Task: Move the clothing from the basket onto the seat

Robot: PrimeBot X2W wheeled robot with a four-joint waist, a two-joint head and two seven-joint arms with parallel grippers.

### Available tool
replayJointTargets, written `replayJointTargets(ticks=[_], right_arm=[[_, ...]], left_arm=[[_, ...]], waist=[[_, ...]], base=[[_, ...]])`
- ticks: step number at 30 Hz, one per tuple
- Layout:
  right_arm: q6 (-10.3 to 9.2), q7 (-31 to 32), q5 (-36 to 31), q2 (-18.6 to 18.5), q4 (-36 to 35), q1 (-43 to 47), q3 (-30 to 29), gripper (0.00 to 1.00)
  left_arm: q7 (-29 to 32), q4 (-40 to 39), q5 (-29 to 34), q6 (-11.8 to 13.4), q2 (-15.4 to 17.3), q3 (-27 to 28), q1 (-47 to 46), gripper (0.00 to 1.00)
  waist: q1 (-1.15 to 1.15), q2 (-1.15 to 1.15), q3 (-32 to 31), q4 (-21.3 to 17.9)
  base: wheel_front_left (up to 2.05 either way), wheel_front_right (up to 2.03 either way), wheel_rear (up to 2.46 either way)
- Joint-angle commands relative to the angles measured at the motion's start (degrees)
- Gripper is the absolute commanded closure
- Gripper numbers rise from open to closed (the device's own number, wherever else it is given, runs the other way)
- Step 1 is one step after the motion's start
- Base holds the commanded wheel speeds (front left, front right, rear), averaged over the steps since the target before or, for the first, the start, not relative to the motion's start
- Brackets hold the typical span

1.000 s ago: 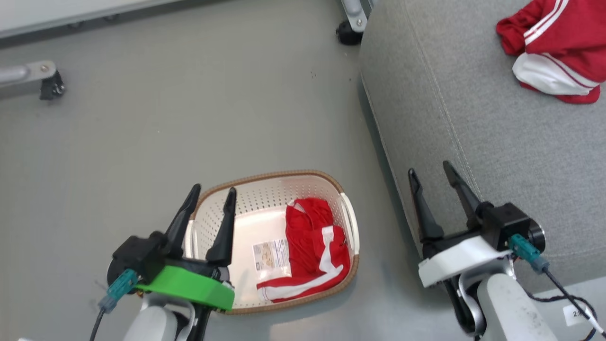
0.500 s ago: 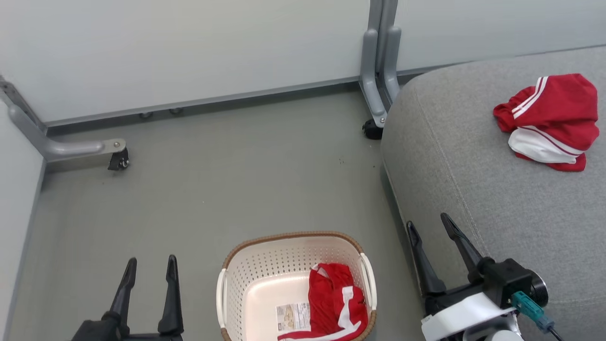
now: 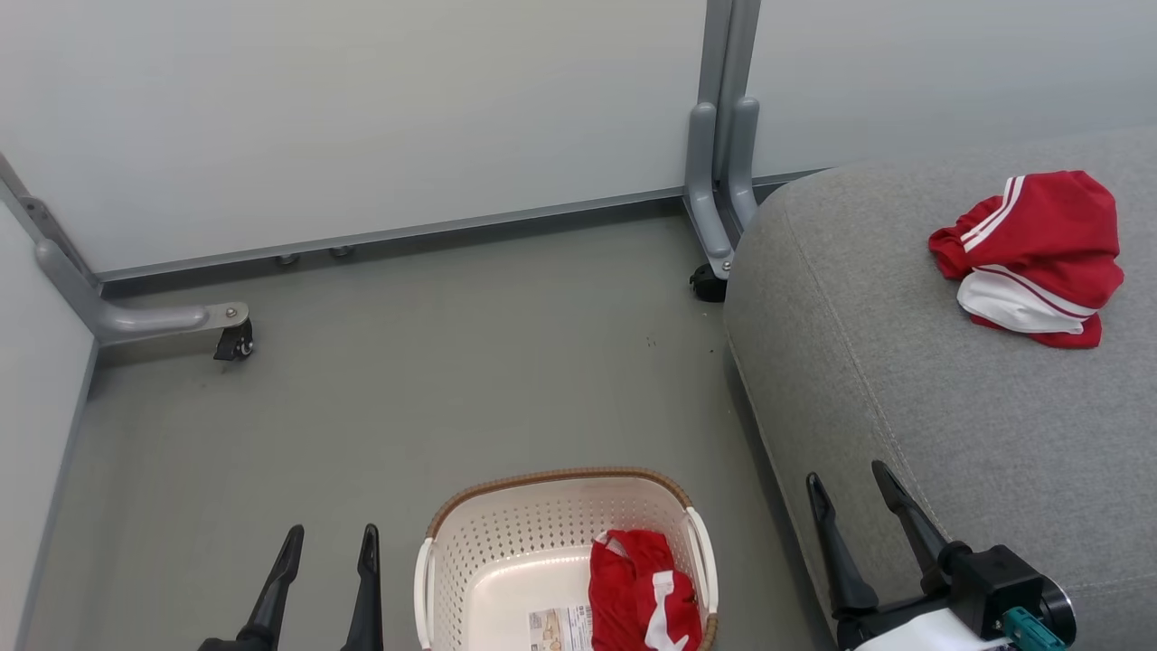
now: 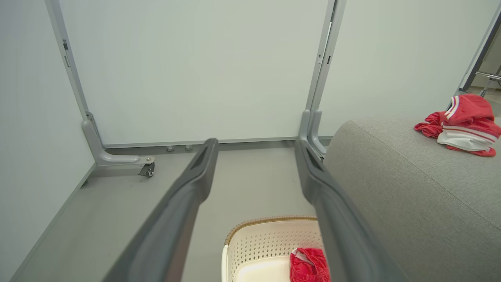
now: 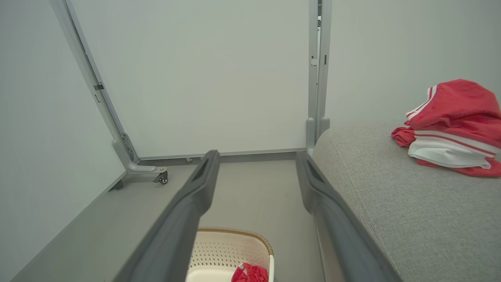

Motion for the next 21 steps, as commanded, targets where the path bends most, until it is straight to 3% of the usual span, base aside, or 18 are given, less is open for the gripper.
replayJointTargets(ticks=[1, 21], right_arm=[[-0.10, -0.2, -0.3, -0.1, 0.0, 0.6, -0.1, 0.00], [-0.10, -0.2, 0.9, -0.1, 0.0, 0.1, 0.3, 0.00]], left_arm=[[0.0, 0.1, -0.1, -0.3, 0.0, -0.1, -0.5, 0.00], [0.0, 0.9, 0.7, -0.3, 0.1, -1.3, -2.1, 0.00]], waist=[[0.01, 0.00, 0.0, -0.1], [0.01, 0.00, 0.9, 0.2]], base=[[0.00, 0.00, 0.00], [0.00, 0.00, 0.00]])
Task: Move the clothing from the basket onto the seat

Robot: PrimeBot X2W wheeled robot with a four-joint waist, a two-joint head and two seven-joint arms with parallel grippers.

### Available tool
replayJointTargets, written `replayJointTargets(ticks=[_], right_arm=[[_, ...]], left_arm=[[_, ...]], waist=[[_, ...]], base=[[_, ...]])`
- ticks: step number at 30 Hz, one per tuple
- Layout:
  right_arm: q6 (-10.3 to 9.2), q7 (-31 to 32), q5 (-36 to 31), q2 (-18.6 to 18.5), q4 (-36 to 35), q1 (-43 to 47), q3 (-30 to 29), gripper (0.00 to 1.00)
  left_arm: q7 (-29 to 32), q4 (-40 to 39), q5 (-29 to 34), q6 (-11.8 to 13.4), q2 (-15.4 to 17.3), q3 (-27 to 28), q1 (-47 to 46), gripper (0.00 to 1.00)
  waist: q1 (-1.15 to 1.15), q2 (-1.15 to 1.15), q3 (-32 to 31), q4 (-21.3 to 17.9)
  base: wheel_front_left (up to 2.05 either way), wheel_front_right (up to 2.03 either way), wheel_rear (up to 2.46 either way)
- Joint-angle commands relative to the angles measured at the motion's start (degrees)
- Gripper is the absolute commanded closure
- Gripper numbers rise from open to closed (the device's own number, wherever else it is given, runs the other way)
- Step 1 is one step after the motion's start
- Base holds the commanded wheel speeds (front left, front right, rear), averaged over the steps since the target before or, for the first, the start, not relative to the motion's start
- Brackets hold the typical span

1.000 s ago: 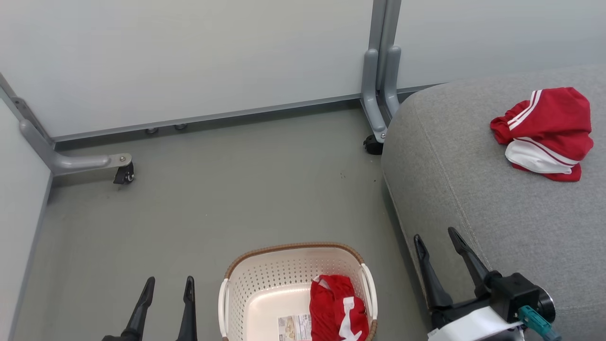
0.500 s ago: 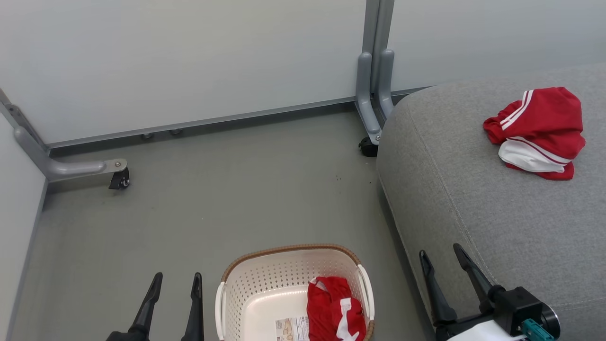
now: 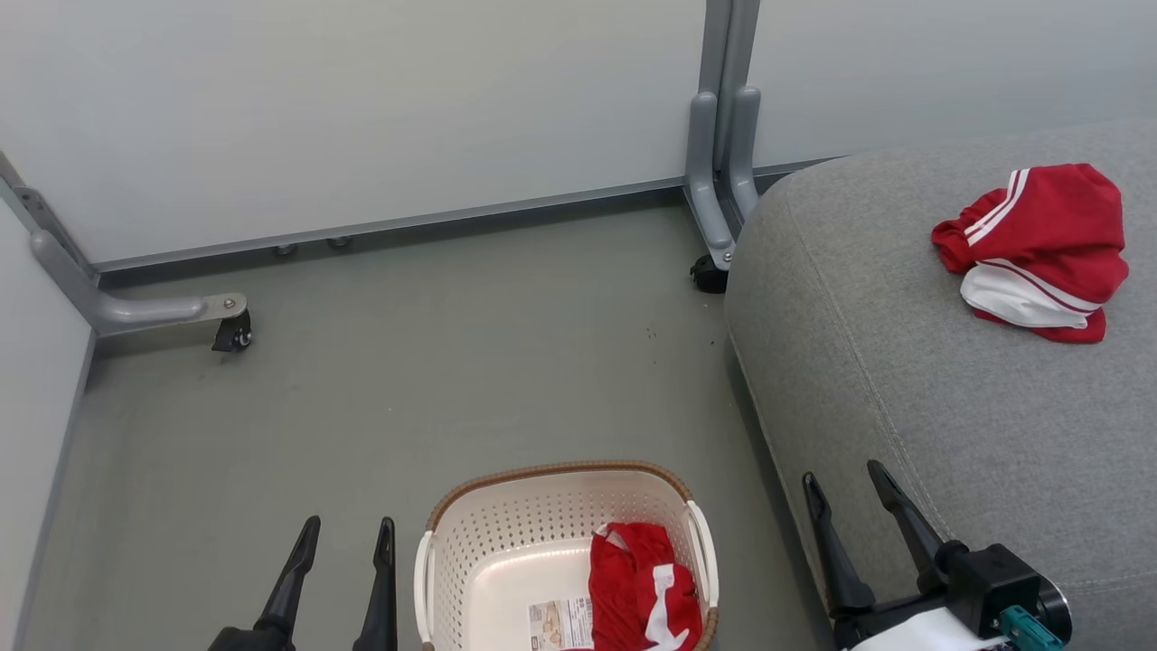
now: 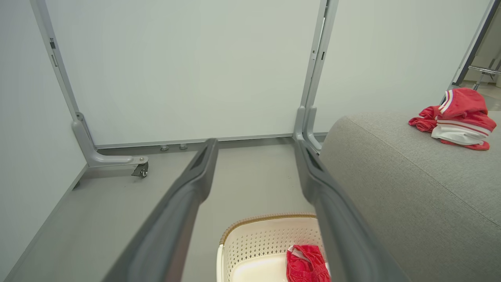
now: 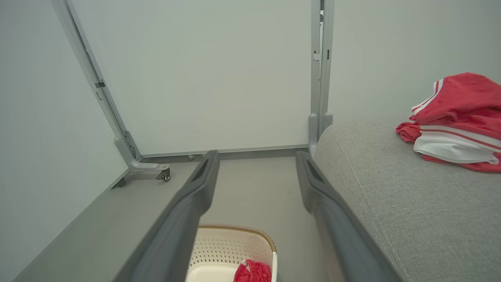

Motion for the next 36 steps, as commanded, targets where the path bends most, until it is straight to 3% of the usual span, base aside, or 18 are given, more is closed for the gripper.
replayJointTargets(ticks=[1, 25, 36], right_arm=[[-0.10, -0.2, 0.6, -0.1, -0.3, 0.3, -0.2, 0.00], [-0.10, -0.2, -0.2, -0.1, -1.5, -0.3, -0.1, 0.00], [-0.10, -0.2, -1.2, -0.1, -5.5, -5.7, -2.4, 0.00]], left_arm=[[0.0, 0.1, 0.1, -0.3, 0.1, 0.2, -1.0, 0.00], [0.0, 1.1, 0.3, -0.3, 0.1, -1.5, -1.8, 0.00], [0.0, 4.7, -2.9, -0.3, 3.8, -8.1, -10.2, 0.00]], waist=[[0.00, 0.00, 0.0, 0.1], [0.00, 0.00, 1.8, 0.3], [0.00, 0.00, 11.7, -2.4]], base=[[0.00, 0.00, 0.00], [0.00, 0.00, 0.00], [0.00, 0.00, 0.00]])
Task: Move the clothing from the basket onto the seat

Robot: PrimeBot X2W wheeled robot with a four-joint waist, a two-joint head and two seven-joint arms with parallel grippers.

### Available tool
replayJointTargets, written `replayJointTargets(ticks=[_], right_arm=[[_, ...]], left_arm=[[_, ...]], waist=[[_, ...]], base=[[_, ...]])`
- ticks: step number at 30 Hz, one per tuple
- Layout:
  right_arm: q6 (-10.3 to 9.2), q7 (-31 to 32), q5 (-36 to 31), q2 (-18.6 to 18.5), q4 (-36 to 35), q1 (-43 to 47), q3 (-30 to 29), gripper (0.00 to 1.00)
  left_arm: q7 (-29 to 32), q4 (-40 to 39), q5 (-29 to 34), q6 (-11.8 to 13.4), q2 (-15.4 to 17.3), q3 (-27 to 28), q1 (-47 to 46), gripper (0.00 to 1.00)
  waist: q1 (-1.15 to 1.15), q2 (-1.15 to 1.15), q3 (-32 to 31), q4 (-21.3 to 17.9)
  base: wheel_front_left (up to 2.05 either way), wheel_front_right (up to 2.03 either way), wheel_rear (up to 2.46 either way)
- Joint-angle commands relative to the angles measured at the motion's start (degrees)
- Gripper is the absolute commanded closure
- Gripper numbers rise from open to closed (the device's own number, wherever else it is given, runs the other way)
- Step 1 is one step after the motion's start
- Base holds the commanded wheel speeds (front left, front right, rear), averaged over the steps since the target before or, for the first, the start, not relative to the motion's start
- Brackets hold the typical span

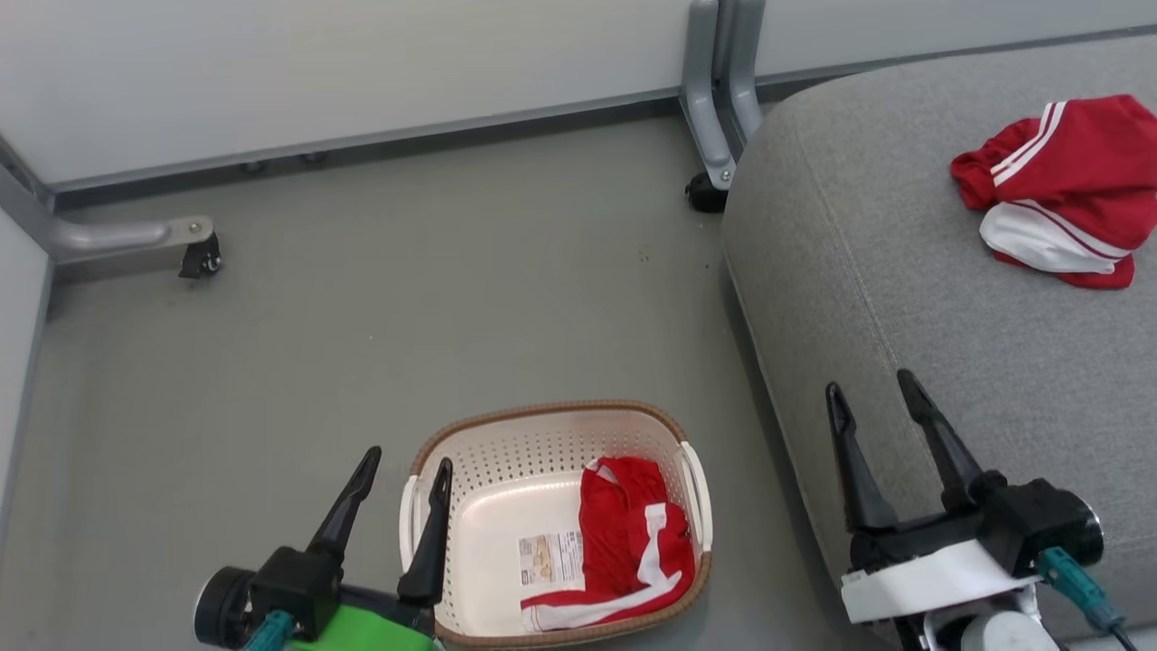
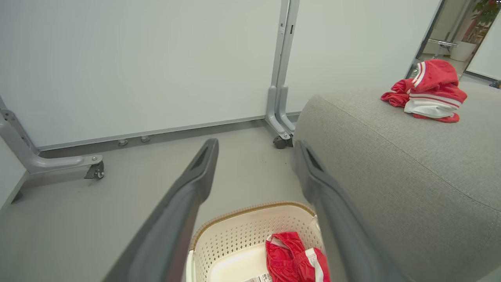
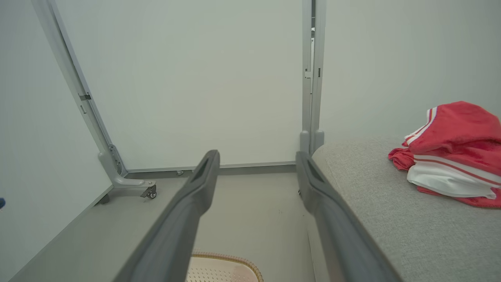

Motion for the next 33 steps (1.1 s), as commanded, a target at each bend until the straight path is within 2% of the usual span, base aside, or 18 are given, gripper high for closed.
replayJointTargets(ticks=[1, 12, 16, 21, 27, 33], right_arm=[[-0.10, -0.2, -0.1, -0.1, -0.7, -1.6, -0.5, 0.00], [-0.10, -0.2, 2.1, -0.1, -6.6, -9.8, -4.5, 0.00], [-0.10, -0.2, 3.6, 0.0, -9.0, -12.3, -5.6, 0.00], [-0.10, -0.2, 4.4, 0.0, -12.0, -15.3, -6.4, 0.00], [-0.10, -0.2, 4.2, -0.1, -15.2, -18.3, -8.8, 0.00], [-0.10, -0.2, 6.3, 0.0, -18.3, -20.2, -13.7, 0.00]], left_arm=[[0.0, 0.6, -0.7, -0.3, 1.3, -1.2, -2.4, 0.00], [0.0, 8.4, -5.1, -0.3, 8.3, -14.3, -19.1, 0.00], [0.0, 10.8, -7.2, -0.3, 10.3, -20.9, -25.3, 0.00], [0.0, 16.2, -10.4, -0.3, 12.4, -32.0, -34.7, 0.00], [0.0, 23.7, -15.1, -0.3, 13.1, -44.3, -45.1, 0.00], [0.0, 28.9, -19.8, -0.3, 13.2, -52.6, -52.8, 0.00]], waist=[[0.00, 0.00, 5.7, -2.4], [0.00, 0.00, 21.0, -6.9], [0.00, 0.00, 26.6, -8.1], [0.00, 0.00, 33.2, -8.6], [0.00, 0.00, 39.5, -8.9], [0.00, 0.00, 45.1, -9.8]], base=[[0.00, 0.00, 0.00], [0.00, 0.00, 0.00], [0.00, 0.00, 0.00], [0.00, 0.00, 0.00], [0.00, 0.00, 0.00], [0.00, 0.00, 0.00]])
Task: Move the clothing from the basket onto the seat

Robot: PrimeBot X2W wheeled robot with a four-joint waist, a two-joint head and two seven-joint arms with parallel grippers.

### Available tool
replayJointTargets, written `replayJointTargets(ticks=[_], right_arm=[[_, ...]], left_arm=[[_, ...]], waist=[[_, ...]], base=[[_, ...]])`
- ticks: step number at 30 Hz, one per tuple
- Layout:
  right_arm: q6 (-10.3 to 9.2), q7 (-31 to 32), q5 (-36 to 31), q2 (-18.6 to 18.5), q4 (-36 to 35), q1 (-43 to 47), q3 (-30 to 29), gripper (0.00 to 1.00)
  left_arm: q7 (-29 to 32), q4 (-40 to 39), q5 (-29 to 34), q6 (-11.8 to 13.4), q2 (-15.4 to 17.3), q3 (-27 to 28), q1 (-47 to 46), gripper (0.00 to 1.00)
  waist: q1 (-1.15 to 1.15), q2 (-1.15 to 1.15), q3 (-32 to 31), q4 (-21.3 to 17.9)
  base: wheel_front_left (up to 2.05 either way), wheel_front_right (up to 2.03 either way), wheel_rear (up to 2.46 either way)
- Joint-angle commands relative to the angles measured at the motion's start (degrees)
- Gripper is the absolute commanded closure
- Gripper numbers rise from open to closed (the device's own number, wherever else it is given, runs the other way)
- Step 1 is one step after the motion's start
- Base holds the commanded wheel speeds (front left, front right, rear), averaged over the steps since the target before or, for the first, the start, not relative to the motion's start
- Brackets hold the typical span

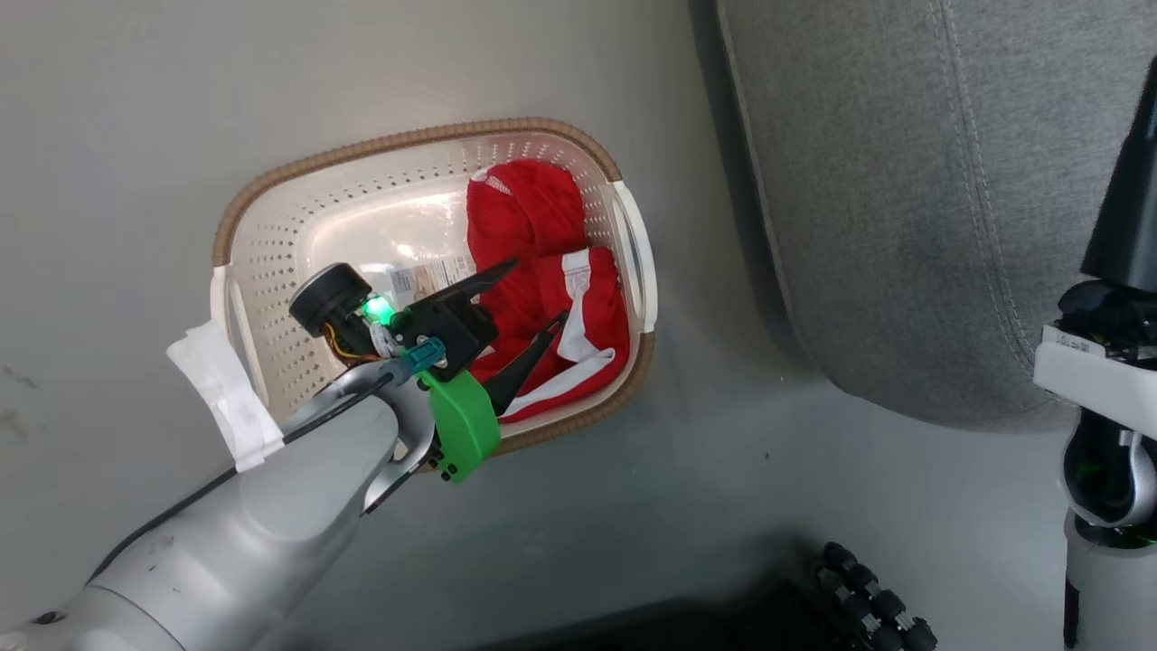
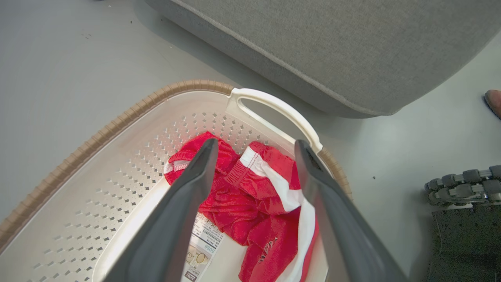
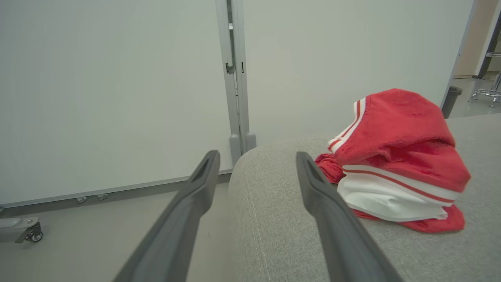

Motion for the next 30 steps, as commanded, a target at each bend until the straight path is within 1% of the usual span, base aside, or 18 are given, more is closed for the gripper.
replayJointTargets(ticks=[1, 7, 12, 17, 19, 25, 30], right_arm=[[-0.10, -0.2, 0.5, 0.0, -0.5, -1.2, -0.6, 0.00], [-0.10, -0.2, 2.2, 0.0, -3.0, -2.9, -2.8, 0.00], [-0.10, -0.2, 1.0, 0.0, -5.4, -3.6, -2.6, 0.00], [-0.10, -0.2, -0.7, 0.0, -8.1, -3.6, -1.2, 0.00], [-0.10, -0.2, -1.0, 0.0, -9.1, -3.6, -1.0, 0.00], [-0.10, -0.2, -1.8, 0.0, -11.3, -2.8, -1.5, 0.00], [-0.10, -0.2, -1.2, 0.0, -12.4, -2.2, -1.7, 0.00]], left_arm=[[0.0, 0.6, -0.7, -0.2, 0.5, -1.2, -1.9, 0.00], [0.0, 2.1, -2.7, -0.2, 0.9, -5.4, -7.4, 0.00], [0.0, 3.9, -3.1, -0.2, -0.4, -7.0, -10.5, 0.00], [0.0, 6.6, -3.5, -0.2, -2.3, -7.5, -11.2, 0.00], [0.0, 7.1, -2.3, -0.2, -3.2, -7.6, -10.7, 0.00], [0.0, 8.4, -1.1, -0.2, -5.7, -7.6, -10.6, 0.00], [0.0, 10.4, 0.0, -0.2, -6.8, -7.6, -10.5, 0.00]], waist=[[-0.01, 0.00, 7.1, -2.1], [-0.01, 0.00, 12.7, -1.7], [-0.01, 0.00, 16.0, -0.7], [-0.01, 0.00, 17.0, 0.1], [-0.01, 0.00, 17.3, 0.5], [-0.01, 0.00, 18.2, 1.8], [-0.01, 0.00, 18.5, 1.7]], base=[[0.00, 0.00, 0.00], [0.00, 0.00, 0.00], [0.00, 0.00, 0.00], [0.00, 0.00, 0.00], [0.00, 0.00, 0.00], [0.00, 0.00, 0.00], [0.00, 0.00, 0.00]])
